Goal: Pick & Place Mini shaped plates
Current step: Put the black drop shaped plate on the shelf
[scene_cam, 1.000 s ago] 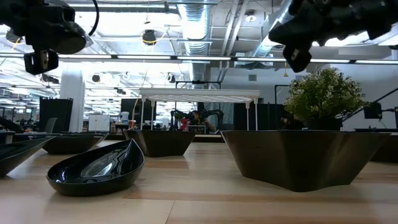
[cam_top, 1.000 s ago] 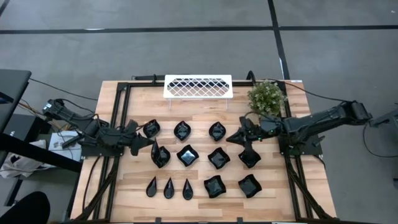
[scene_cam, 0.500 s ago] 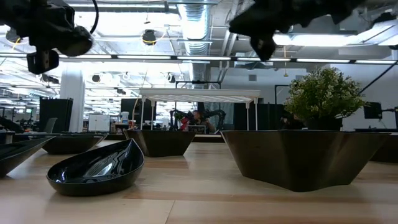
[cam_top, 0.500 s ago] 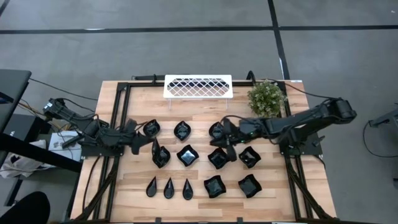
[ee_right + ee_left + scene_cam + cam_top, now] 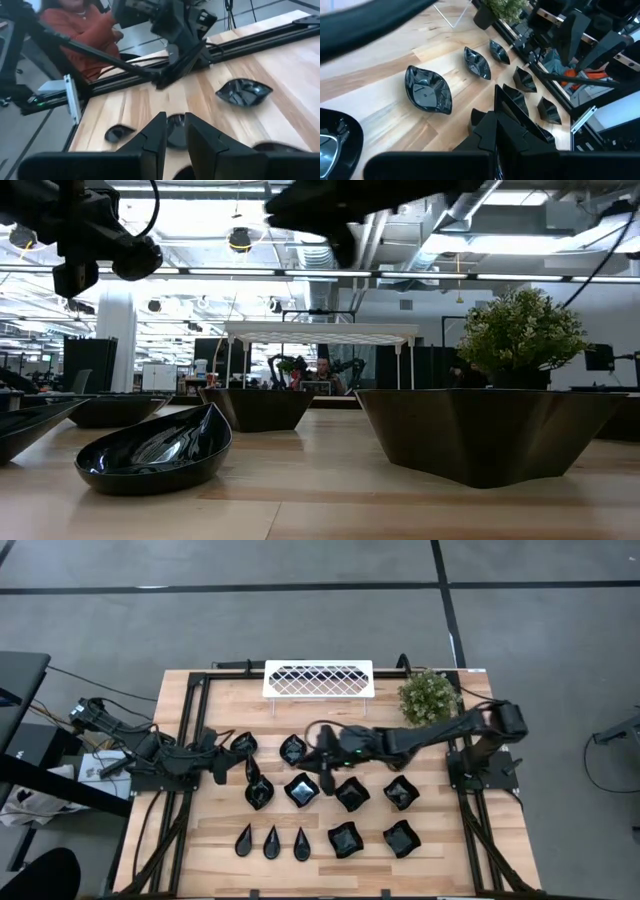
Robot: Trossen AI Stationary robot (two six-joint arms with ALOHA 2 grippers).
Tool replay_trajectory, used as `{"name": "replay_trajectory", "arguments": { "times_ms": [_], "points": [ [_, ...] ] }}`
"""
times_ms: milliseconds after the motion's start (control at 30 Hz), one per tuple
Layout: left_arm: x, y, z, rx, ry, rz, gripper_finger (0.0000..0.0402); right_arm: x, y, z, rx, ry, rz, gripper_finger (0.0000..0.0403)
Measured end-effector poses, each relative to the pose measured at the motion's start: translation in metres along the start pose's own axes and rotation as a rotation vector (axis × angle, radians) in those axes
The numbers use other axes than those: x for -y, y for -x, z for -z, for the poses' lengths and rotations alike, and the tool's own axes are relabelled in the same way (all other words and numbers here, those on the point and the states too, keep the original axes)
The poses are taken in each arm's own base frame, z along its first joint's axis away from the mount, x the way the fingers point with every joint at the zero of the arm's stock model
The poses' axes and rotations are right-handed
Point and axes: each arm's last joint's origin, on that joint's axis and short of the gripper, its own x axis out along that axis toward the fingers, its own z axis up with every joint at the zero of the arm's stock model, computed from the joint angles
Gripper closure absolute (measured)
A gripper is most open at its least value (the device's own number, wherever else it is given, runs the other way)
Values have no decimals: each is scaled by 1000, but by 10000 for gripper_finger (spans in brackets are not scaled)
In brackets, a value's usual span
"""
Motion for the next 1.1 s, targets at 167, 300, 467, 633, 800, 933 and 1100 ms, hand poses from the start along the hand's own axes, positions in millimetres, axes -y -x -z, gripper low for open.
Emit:
{"name": "replay_trajectory", "arguments": {
  "times_ms": [167,300,467,633,800,933,1100],
  "points": [
    [0,0,0,0,-25,0,398,3,-26,-11,2,-21,16,339],
    [0,0,0,15,-42,-11,398,3,-43,-15,-55,-21,36,339],
    [-1,0,-1,37,-49,-26,398,1,-59,-22,-61,-17,38,339],
    [-1,0,-1,46,-51,-32,398,2,-69,-29,-57,-18,43,339],
    [-1,0,-1,49,-50,-34,398,6,-74,-33,-60,-20,57,339],
    [-1,0,-2,70,-47,-44,398,7,-75,-37,-46,-20,54,339],
    [-1,0,-4,108,-34,-61,398,6,-75,-37,-42,-21,49,339]
  ]
}}
